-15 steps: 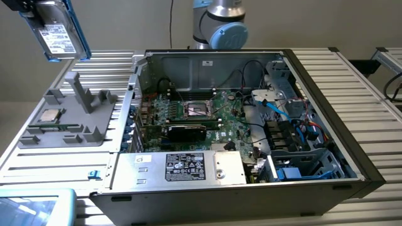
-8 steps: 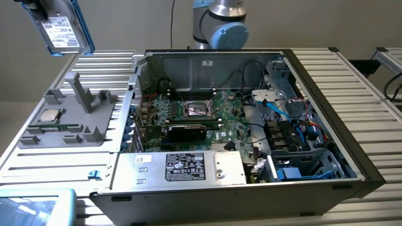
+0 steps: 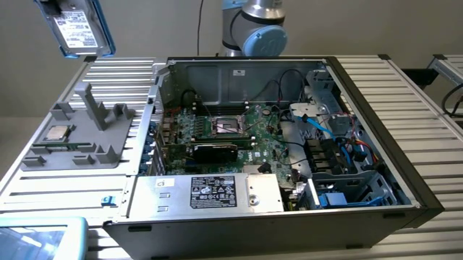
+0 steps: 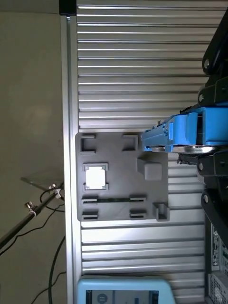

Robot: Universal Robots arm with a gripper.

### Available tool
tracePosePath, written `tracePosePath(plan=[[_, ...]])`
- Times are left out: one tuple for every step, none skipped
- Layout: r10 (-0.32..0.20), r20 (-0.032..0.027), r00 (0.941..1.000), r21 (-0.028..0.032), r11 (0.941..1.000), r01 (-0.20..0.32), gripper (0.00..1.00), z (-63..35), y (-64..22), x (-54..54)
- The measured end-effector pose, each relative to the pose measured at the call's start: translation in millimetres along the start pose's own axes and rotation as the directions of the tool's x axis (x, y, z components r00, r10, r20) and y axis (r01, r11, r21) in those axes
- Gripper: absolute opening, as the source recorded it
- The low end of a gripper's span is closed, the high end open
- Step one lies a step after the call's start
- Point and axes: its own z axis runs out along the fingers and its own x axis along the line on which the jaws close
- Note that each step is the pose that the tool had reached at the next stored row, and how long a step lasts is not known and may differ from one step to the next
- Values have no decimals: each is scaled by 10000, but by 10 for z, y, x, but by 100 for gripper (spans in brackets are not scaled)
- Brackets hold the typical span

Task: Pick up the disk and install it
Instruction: 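Pick up the disk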

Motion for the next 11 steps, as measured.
tracePosePath(plan=[[0, 1, 10000, -1, 10000, 0, 37, -20, -29, 0], [0, 2, 10000, -3, 10000, 0, 37, -37, -54, 1], [0, 3, 10000, -3, 10000, 0, 37, -55, -81, 2], [0, 7, 10000, -1, 10000, 0, 37, -72, -107, 3], [0, 8, 10000, 0, 10000, 0, 37, -92, -134, 5], [0, 9, 10000, 0, 10000, 0, 37, -112, -162, 6], [0, 10, 10000, -2, 10000, 0, 37, -135, -193, 9], [0, 10, 10000, -1, 10000, 0, 37, -156, -225, 13], [0, 11, 10000, -1, 10000, 0, 37, -178, -259, 18], [1, 11, 10000, 2, 10000, -1, 37, -195, -297, 21], [0, 10, 10000, -1, 10000, 0, 37, -205, -340, 23]])
